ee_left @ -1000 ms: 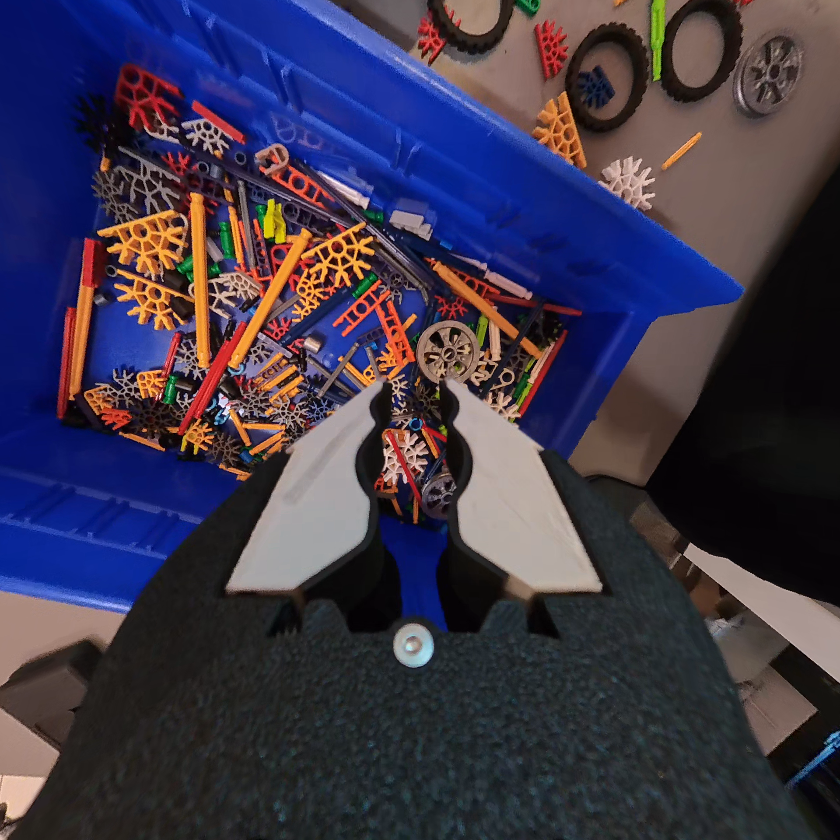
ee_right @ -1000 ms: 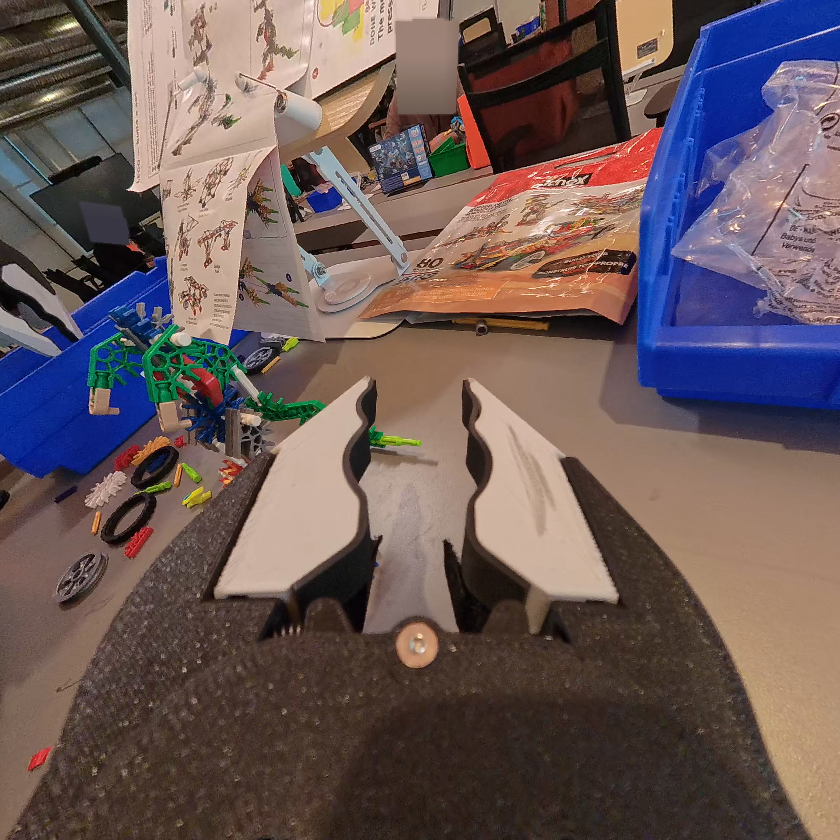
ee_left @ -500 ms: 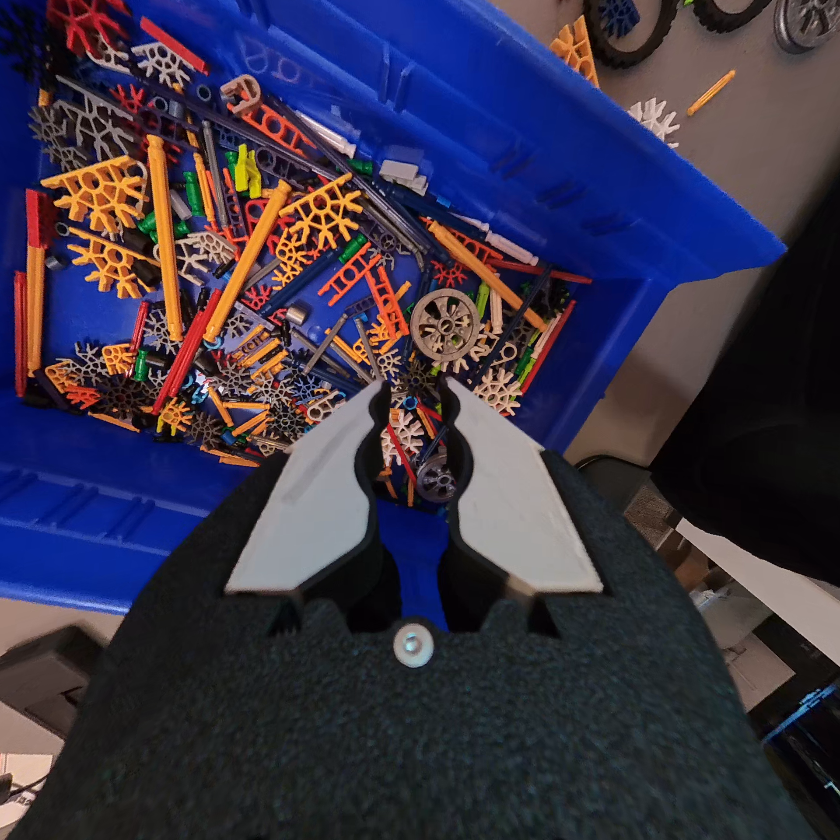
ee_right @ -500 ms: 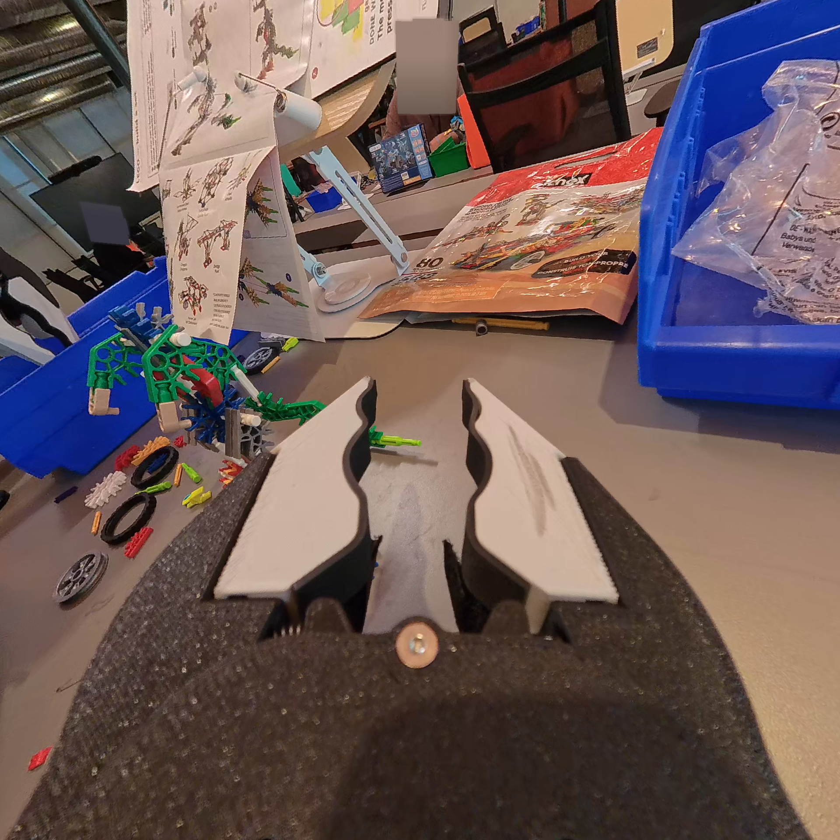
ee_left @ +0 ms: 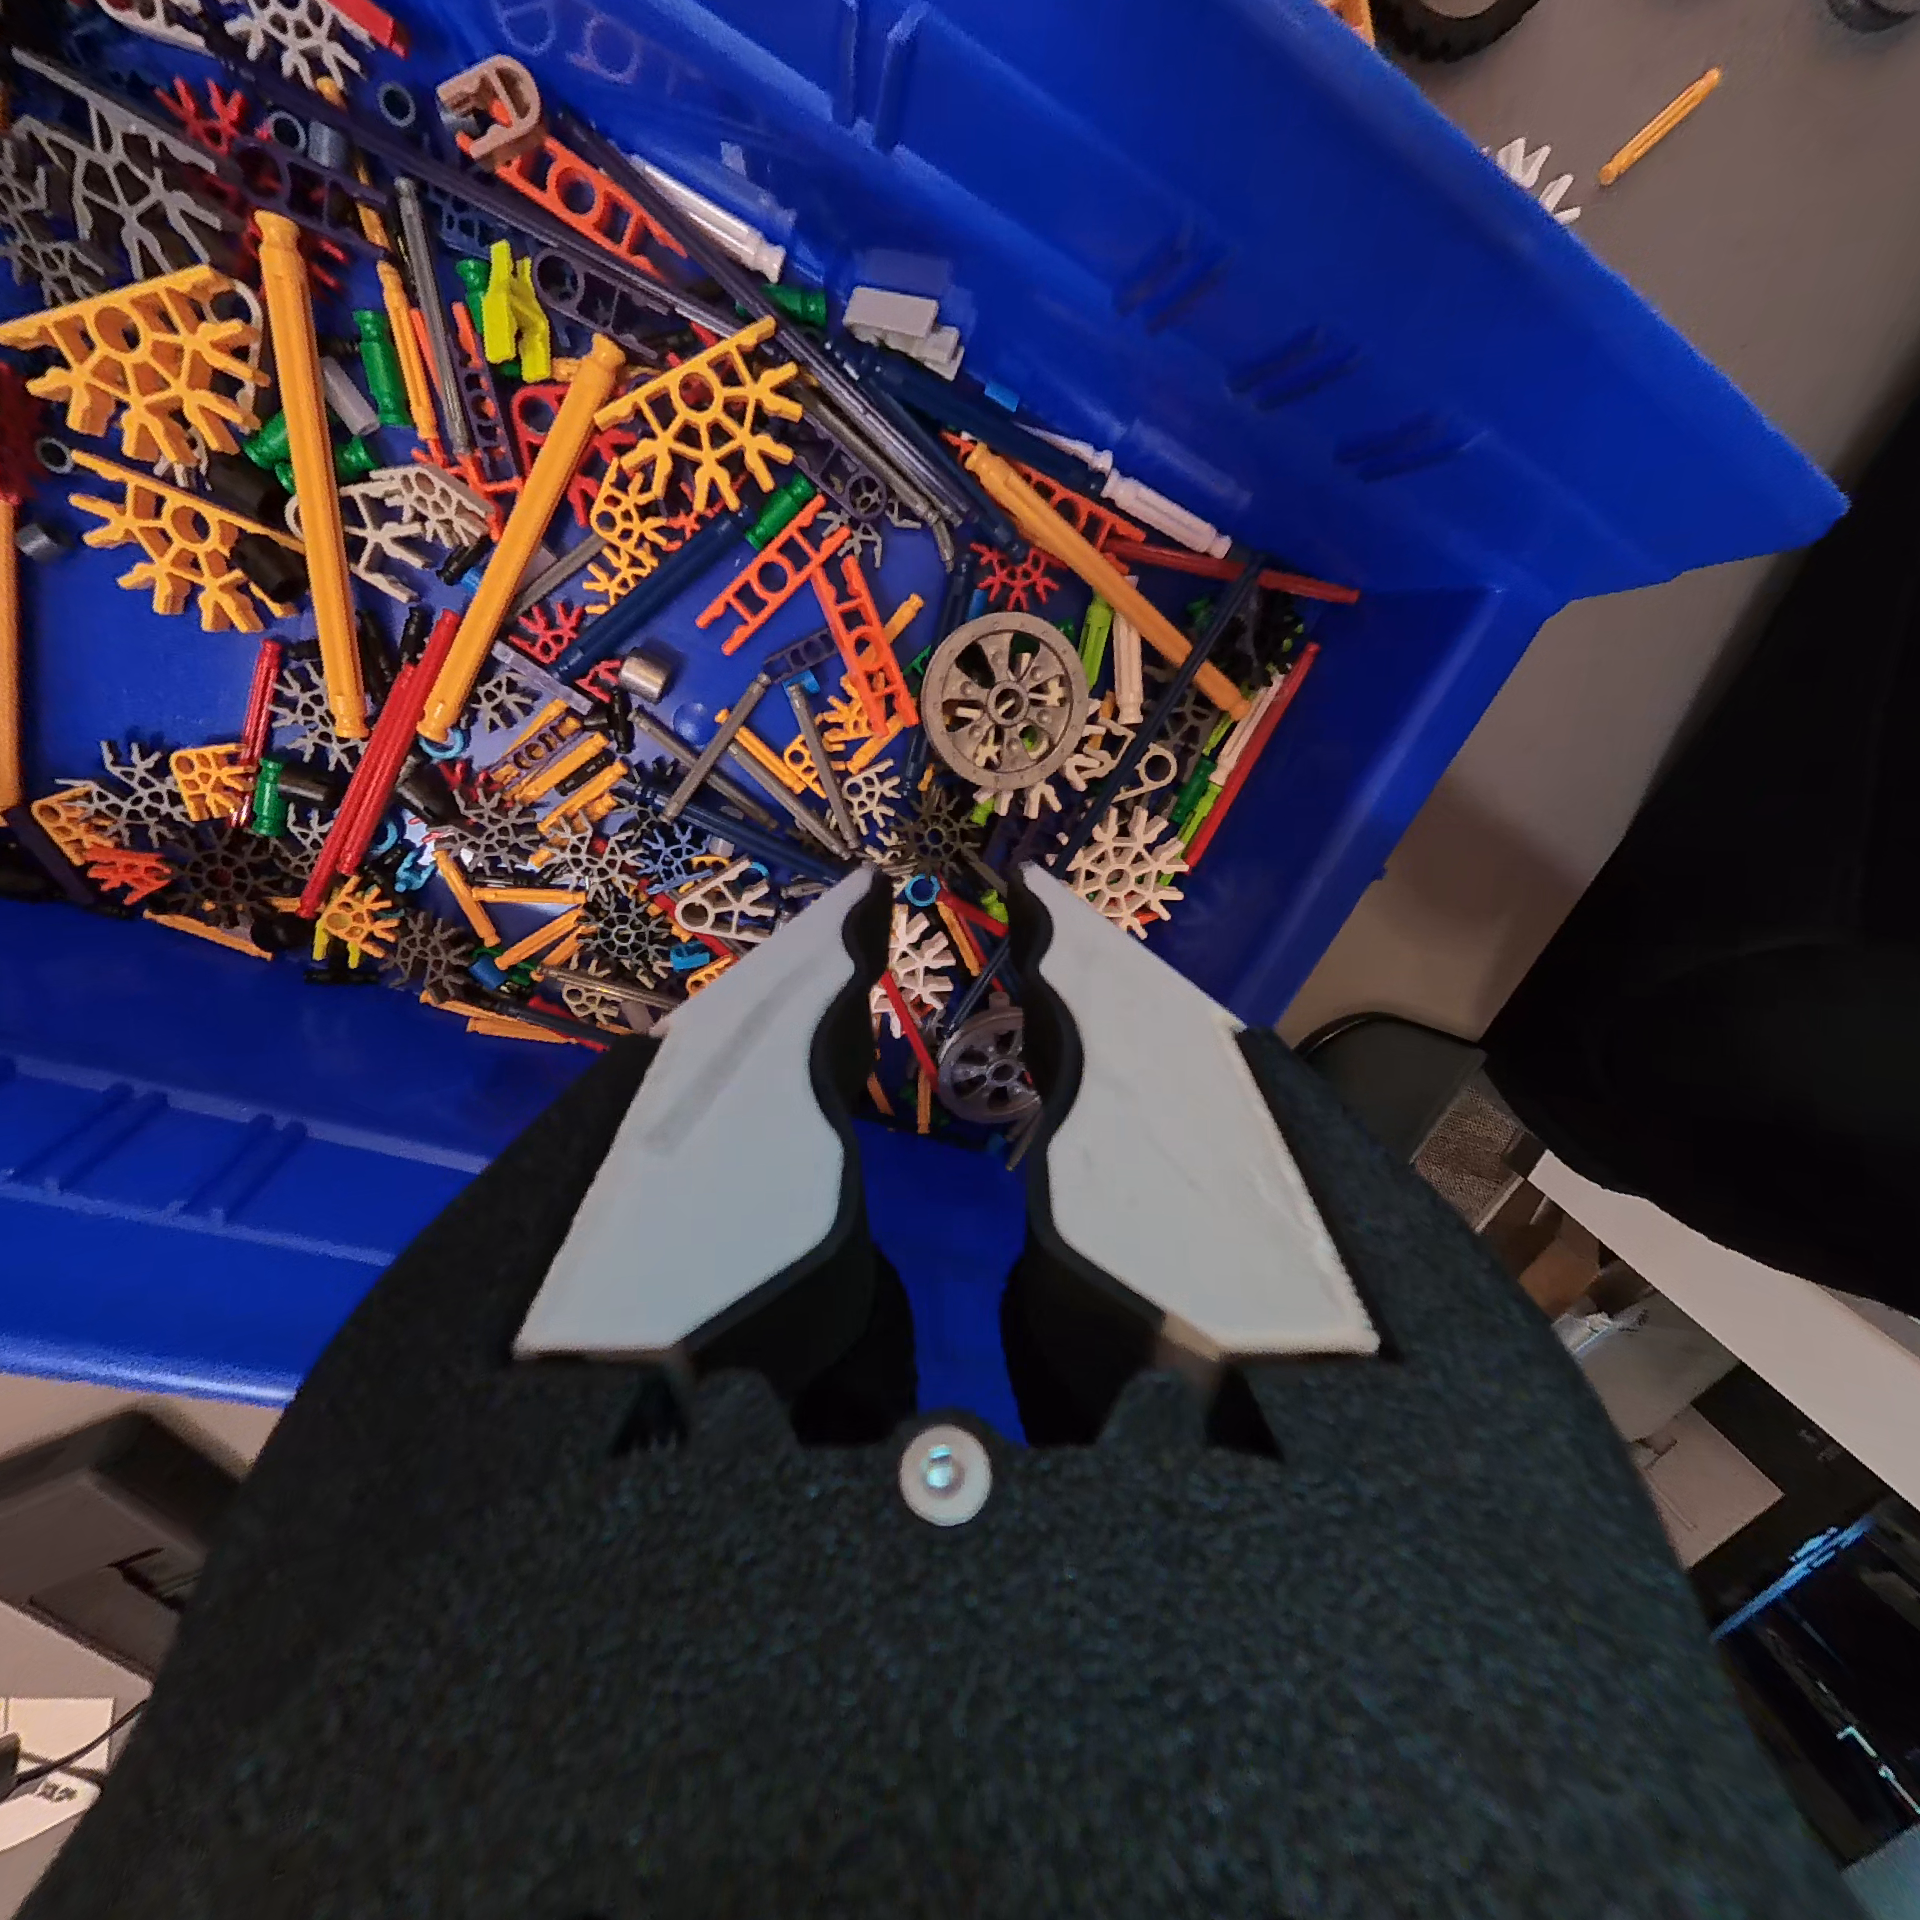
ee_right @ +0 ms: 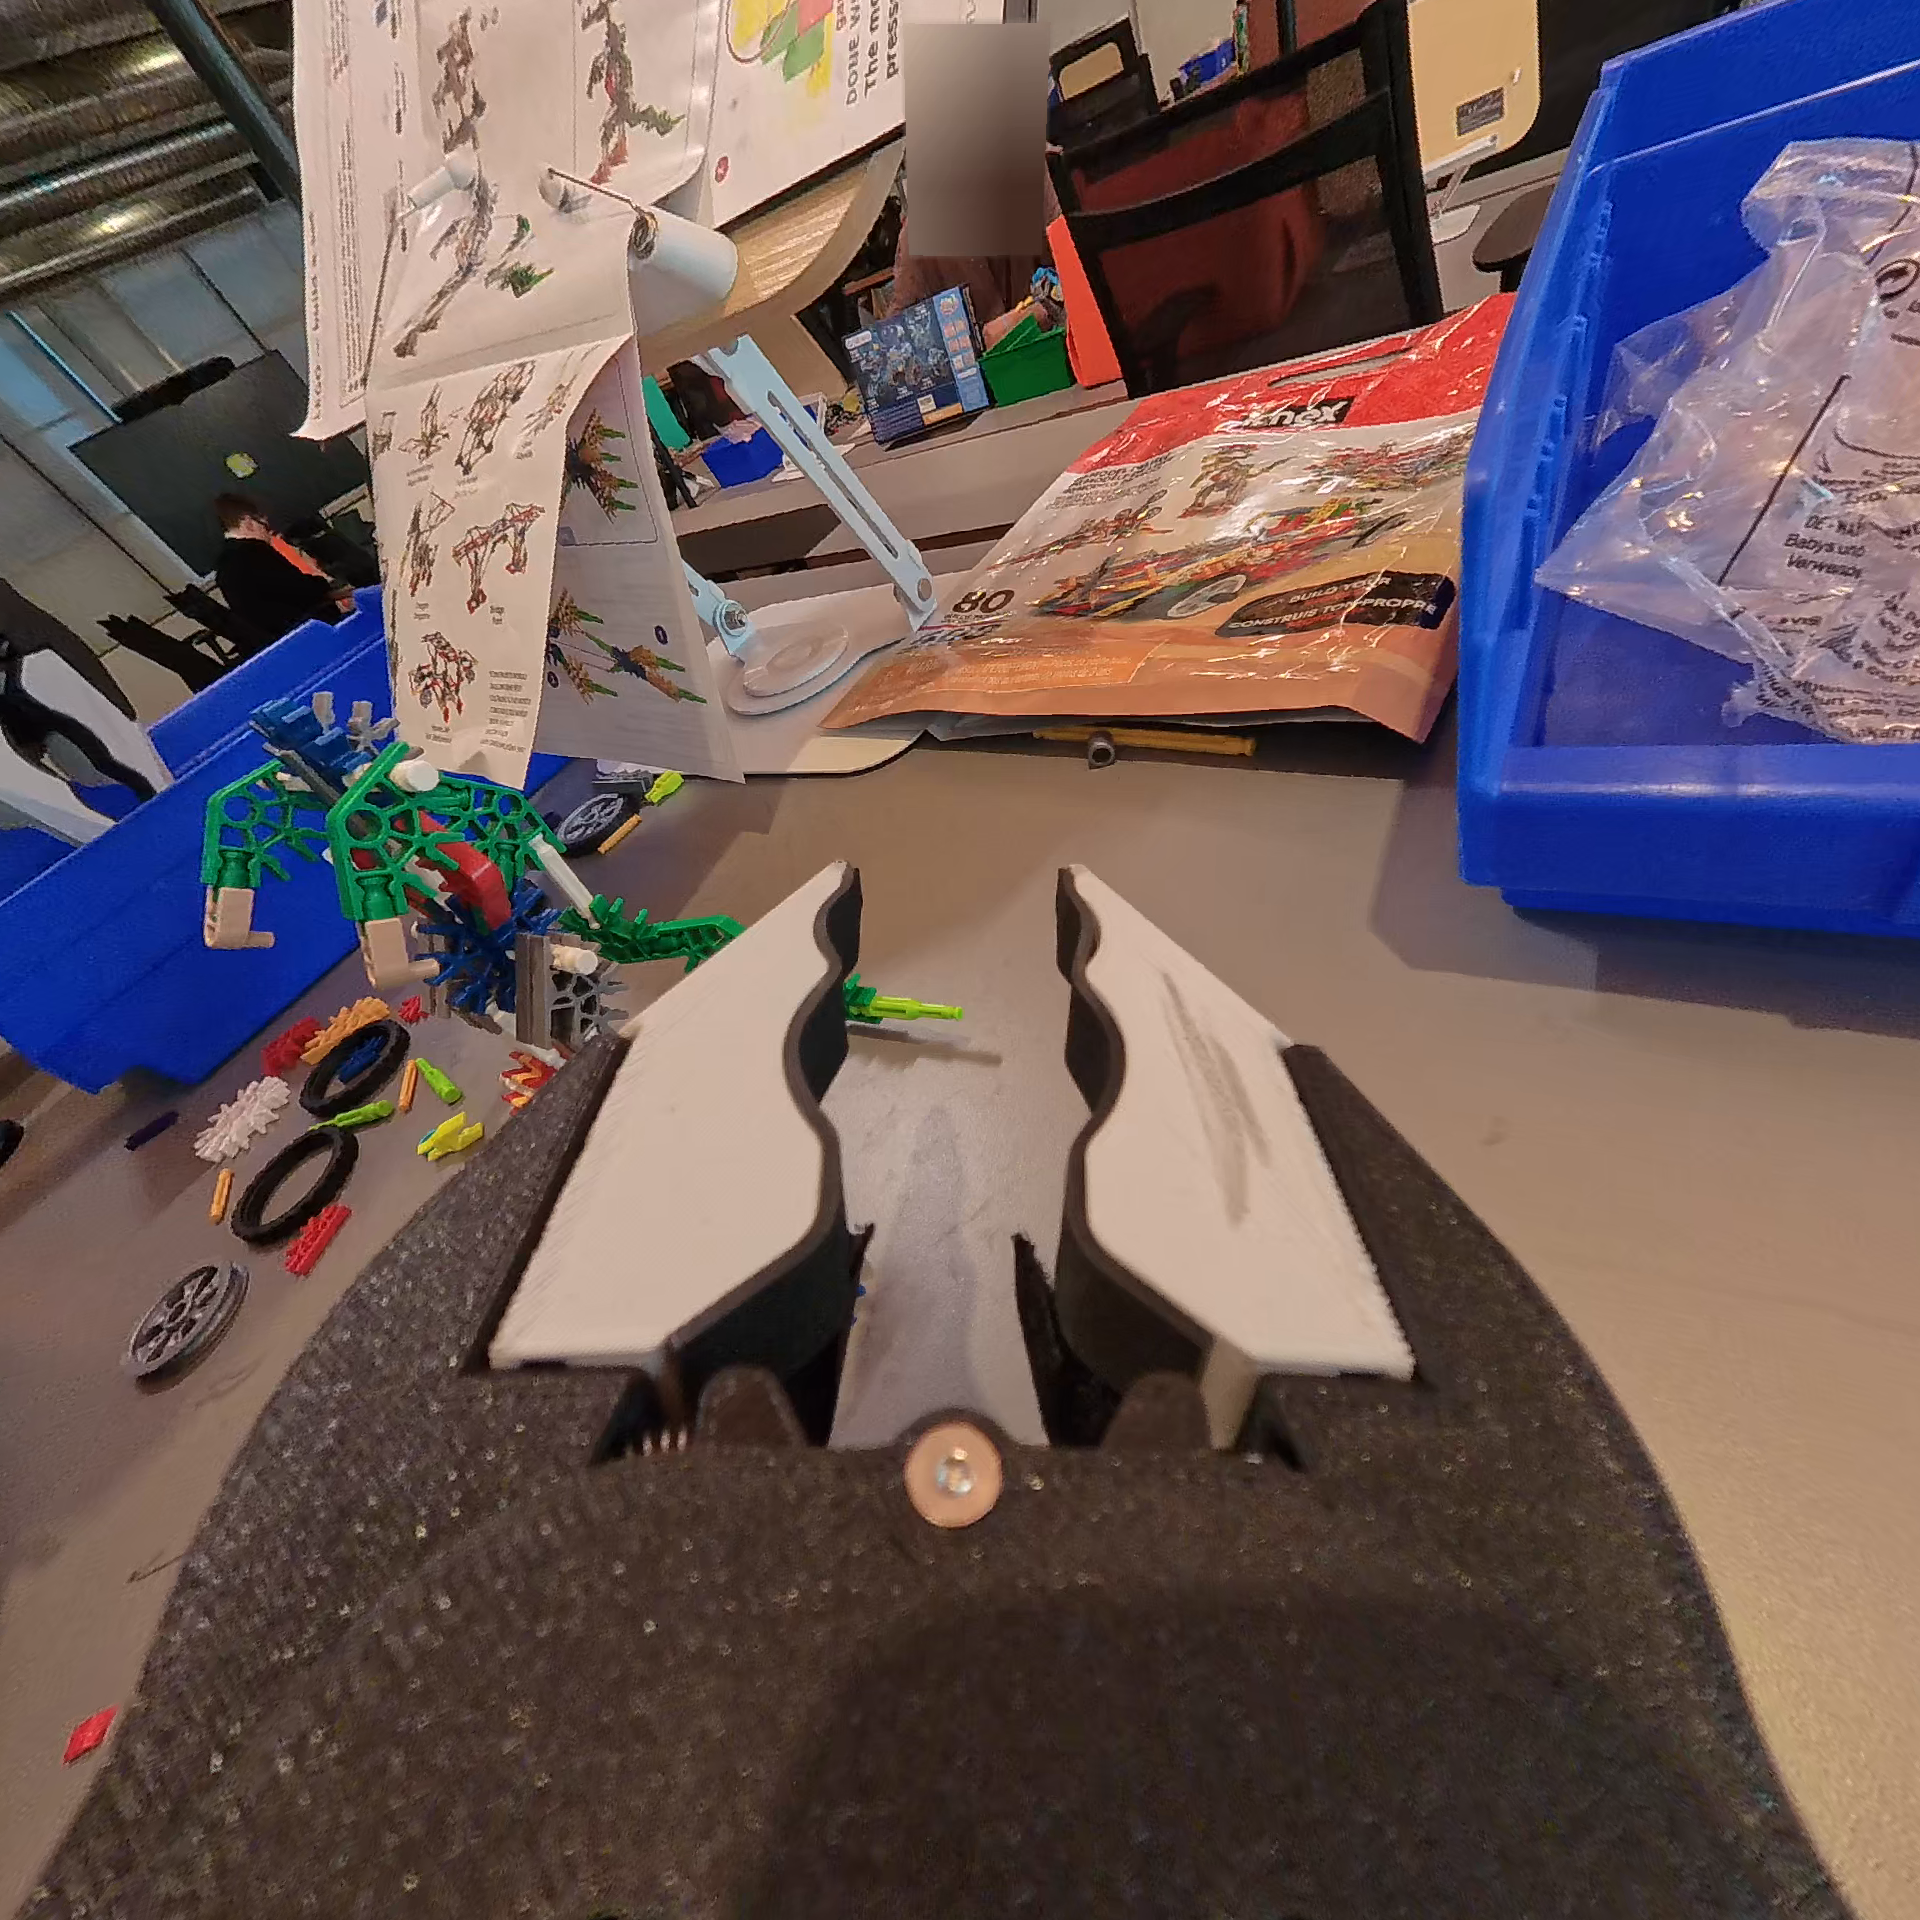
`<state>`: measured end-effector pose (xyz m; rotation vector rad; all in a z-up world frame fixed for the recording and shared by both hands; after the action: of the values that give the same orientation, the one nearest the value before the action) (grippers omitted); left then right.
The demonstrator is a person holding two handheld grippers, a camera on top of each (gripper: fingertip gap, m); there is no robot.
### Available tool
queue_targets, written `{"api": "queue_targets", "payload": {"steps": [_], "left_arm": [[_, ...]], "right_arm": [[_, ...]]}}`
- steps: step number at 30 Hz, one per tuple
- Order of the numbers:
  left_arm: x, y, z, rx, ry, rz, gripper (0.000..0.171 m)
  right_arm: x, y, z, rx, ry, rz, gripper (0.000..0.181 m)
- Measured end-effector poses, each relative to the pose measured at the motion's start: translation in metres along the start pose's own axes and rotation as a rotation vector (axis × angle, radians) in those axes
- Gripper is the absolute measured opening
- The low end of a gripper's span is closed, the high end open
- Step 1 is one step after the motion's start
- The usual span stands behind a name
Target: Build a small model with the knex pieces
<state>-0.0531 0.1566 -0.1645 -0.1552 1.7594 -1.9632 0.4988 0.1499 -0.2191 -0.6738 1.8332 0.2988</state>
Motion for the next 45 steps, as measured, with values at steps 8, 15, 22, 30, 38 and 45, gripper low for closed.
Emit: {"api": "queue_targets", "payload": {"steps": [8, 15, 22, 30, 38, 45], "left_arm": [[0.002, 0.005, 0.003, 0.013, 0.003, -0.023, 0.021], [0.004, 0.012, 0.003, 0.005, 0.010, -0.062, 0.022], [0.002, 0.013, 0.003, 0.015, 0.009, -0.055, 0.022], [0.003, 0.016, 0.001, 0.015, 0.007, -0.059, 0.023], [0.003, 0.018, 0.001, 0.020, 0.009, -0.062, 0.022], [0.003, 0.020, 0.001, 0.023, 0.011, -0.060, 0.023]], "right_arm": [[0.000, 0.000, 0.000, -0.001, 0.000, 0.000, 0.037], [0.000, 0.000, 0.000, -0.001, 0.001, 0.001, 0.037], [0.000, 0.000, 0.000, -0.001, 0.001, 0.000, 0.037], [0.000, 0.000, 0.000, -0.002, 0.002, 0.000, 0.037], [0.000, 0.000, 0.000, -0.002, 0.003, 0.000, 0.037], [0.000, 0.000, 0.000, -0.001, 0.003, 0.001, 0.037]]}}
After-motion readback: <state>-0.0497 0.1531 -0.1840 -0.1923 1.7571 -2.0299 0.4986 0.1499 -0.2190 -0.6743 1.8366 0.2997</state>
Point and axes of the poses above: each gripper's, where its closed fingertips meet, y out along the fingers, x out of its underside, z = x × y across the jaws, the point moved 9 cm from there along -y, back along the fingers, and after that the axes turned 6 degrees about z, right-handed, at the moved point
